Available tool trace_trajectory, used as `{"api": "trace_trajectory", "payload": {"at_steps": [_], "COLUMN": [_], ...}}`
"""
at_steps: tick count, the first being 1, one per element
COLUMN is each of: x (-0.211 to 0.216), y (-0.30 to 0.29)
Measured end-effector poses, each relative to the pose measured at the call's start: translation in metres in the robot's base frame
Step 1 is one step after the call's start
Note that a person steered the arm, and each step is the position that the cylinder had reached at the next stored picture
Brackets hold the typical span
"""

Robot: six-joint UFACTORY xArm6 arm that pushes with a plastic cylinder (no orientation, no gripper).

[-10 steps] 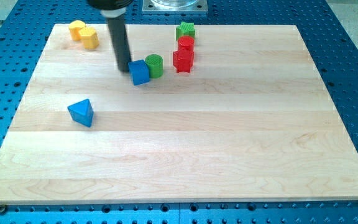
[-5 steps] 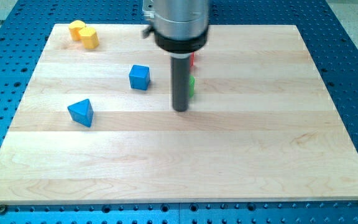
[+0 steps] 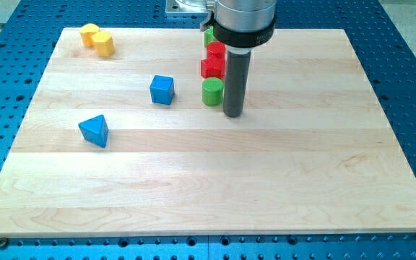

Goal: Move the cubegreen circle below the red star

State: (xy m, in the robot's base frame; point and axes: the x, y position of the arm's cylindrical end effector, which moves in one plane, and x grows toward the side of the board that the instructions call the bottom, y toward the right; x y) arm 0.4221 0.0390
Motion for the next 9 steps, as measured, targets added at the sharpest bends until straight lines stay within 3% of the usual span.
{"api": "trace_trajectory", "payload": {"at_steps": [1, 2, 3, 4, 5, 6, 7, 8, 9], "x": [0.016, -0.007, -0.041, -0.056, -0.103, -0.112, -0.029, -0.059, -0.016], "y": [-0.063, -0.1, -0.121, -0.112, -0.08, -0.133, -0.149, -0.168, -0.189]}}
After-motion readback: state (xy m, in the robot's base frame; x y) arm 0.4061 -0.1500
